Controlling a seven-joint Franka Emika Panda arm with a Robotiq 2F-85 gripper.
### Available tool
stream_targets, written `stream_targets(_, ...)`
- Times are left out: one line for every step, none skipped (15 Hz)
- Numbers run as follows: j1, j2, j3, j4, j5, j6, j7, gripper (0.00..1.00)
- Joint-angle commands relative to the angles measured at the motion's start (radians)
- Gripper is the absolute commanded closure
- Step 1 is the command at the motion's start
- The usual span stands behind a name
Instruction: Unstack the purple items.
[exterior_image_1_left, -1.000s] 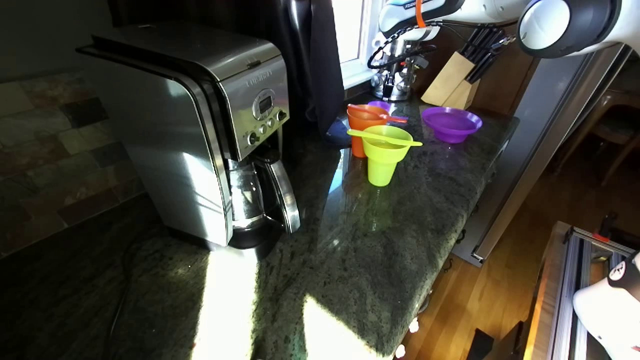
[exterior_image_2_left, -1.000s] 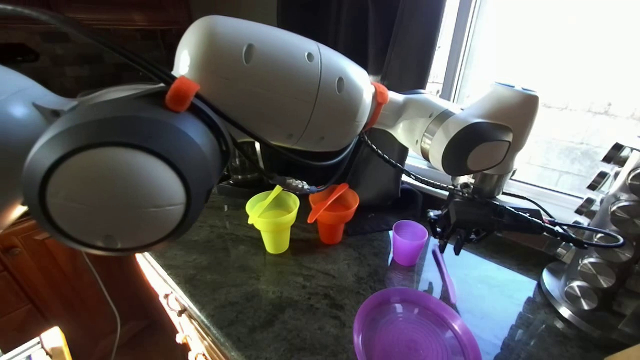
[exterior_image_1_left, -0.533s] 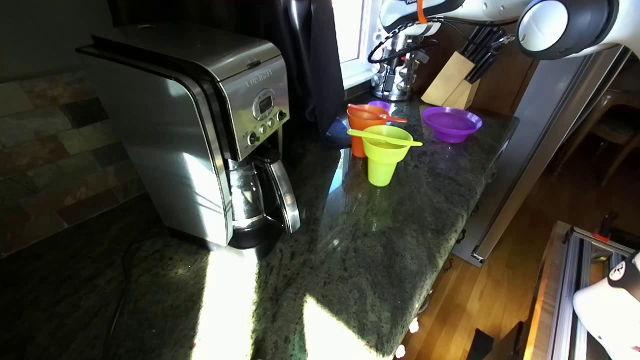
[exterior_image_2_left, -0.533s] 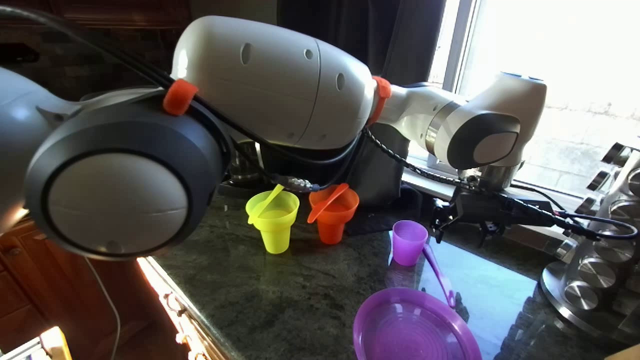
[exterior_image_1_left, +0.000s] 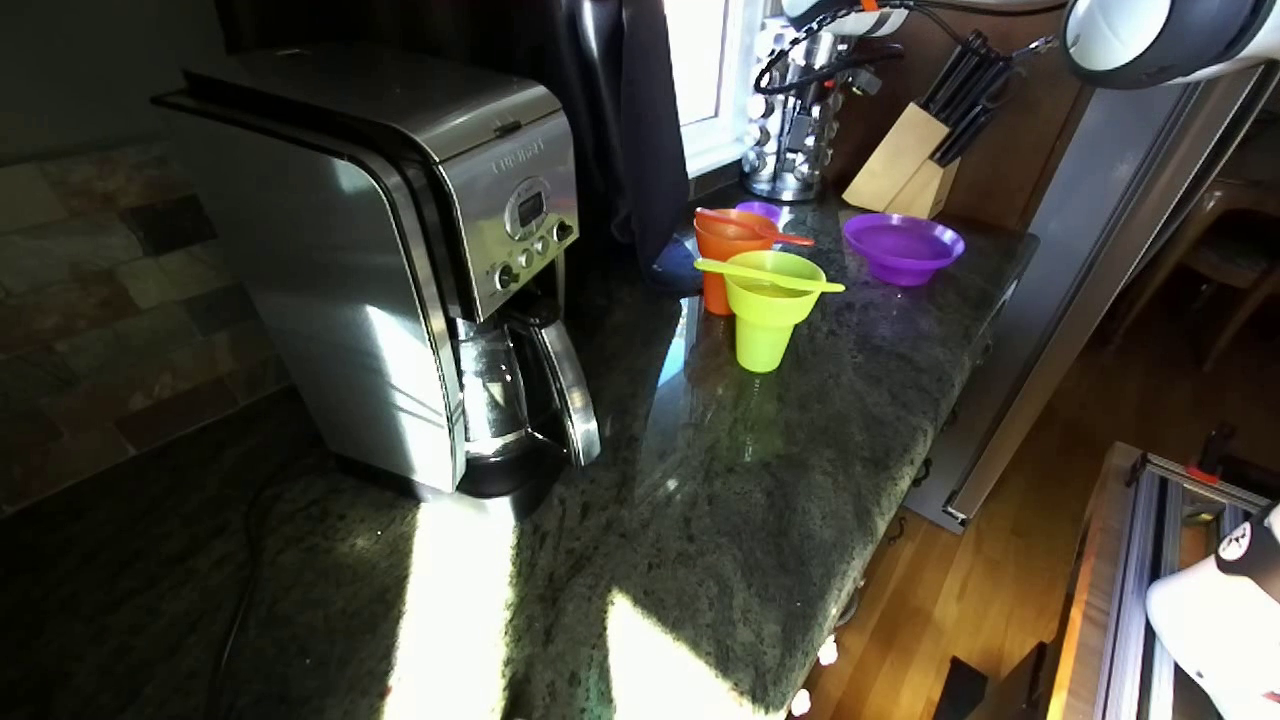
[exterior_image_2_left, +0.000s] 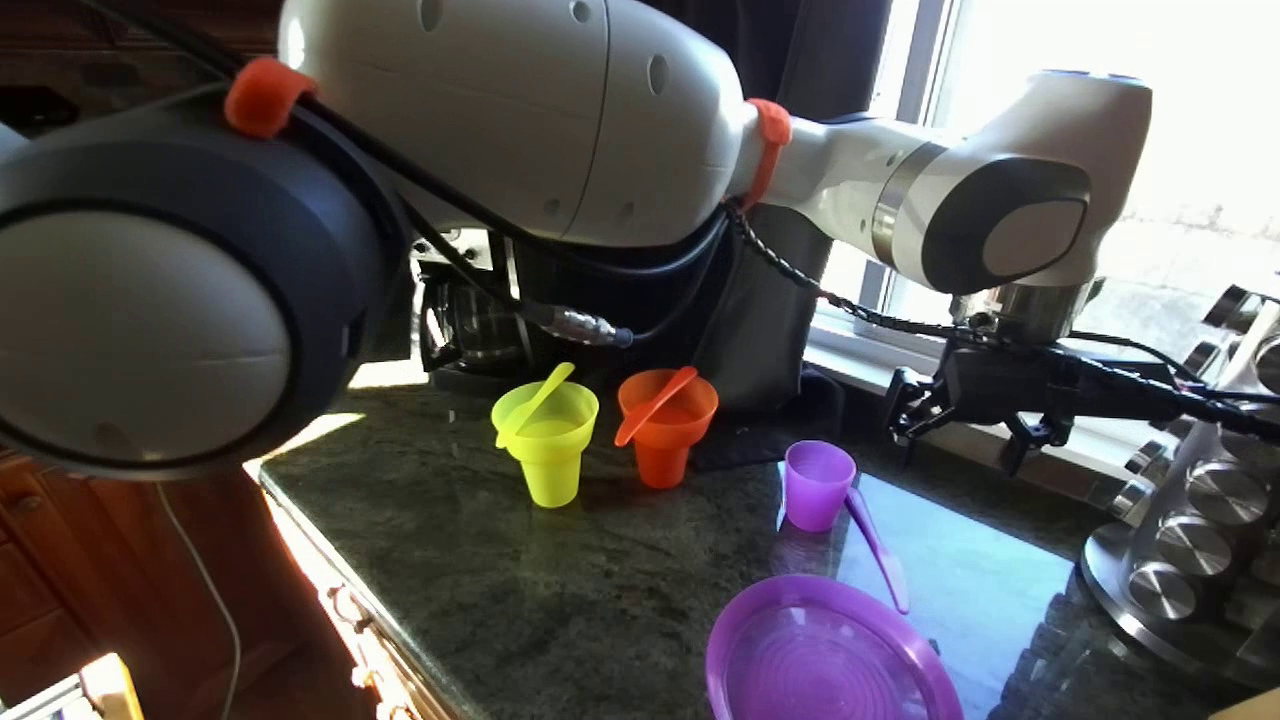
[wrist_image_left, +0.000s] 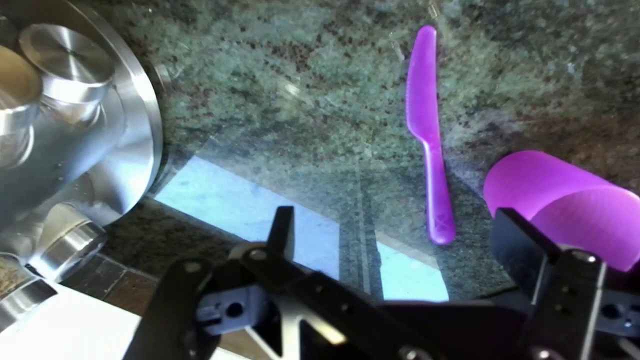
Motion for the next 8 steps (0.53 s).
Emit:
stream_targets(0.016, -0.137, -0.025, -0.188, -0.006, 0.029, 0.061, 0.0)
stream_targets(0.024, -0.17, -0.034, -0.235, -0.006, 0.044, 0.095, 0.0)
stream_targets(0.028, -0.201, -0.038, -0.28, -0.005, 0.051, 0.12, 0.0)
stream_targets(0.034, -0.228, -0.044, -0.317, -0.007, 0.056, 0.145, 0.0)
stream_targets(0.037, -0.256, -0.048, -0.358, -0.007, 0.058, 0.167, 0.0)
stream_targets(0.032, -0.285, -0.048, -0.399, -0.002, 0.07, 0.167, 0.0)
stream_targets(0.019, -0.311, -0.04, -0.439, 0.017, 0.083, 0.155, 0.0)
stream_targets(0.013, -0.337, -0.042, -0.482, 0.027, 0.106, 0.168, 0.0)
